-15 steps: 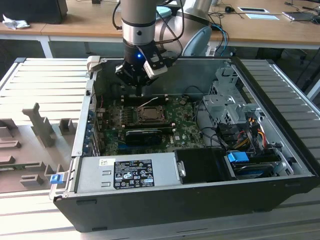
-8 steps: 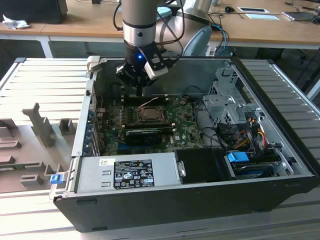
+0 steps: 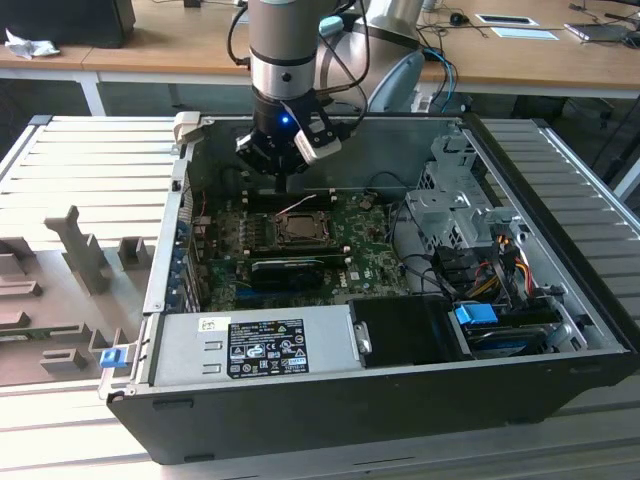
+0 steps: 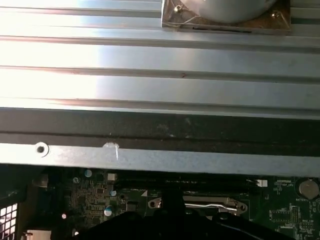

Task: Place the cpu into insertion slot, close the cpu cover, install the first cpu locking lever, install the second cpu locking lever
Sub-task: 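Install the first cpu locking lever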

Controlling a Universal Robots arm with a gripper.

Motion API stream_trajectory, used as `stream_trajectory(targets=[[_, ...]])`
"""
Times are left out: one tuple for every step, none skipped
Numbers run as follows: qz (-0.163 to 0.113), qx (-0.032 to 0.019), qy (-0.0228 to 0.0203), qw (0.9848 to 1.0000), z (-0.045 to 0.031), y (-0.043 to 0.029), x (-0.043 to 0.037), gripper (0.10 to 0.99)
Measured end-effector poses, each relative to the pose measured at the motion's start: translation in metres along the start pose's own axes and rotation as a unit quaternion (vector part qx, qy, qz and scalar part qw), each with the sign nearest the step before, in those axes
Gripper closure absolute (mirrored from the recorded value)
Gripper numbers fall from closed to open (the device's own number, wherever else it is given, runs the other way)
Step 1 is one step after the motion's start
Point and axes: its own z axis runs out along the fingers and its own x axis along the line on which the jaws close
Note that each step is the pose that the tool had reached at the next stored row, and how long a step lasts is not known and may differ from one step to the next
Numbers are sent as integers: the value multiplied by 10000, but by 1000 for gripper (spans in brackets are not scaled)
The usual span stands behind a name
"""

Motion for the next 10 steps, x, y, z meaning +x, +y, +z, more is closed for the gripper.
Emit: stream_trajectory(targets=[[-6,0,-4,10000,10,-2,-16,980],[-5,2,-7,10000,17,-3,-33,980],[-5,2,-8,10000,26,-6,-60,980],[-6,1,-9,10000,41,-9,-98,980],[-7,1,-9,10000,58,-12,-126,980],[-5,2,-9,10000,91,-19,-180,980],[-11,2,-8,10000,123,-24,-218,980],[-24,3,-7,10000,147,-27,-231,980],[-49,3,-9,10000,156,-28,-231,980],[-109,3,-11,9999,162,-27,-232,980]])
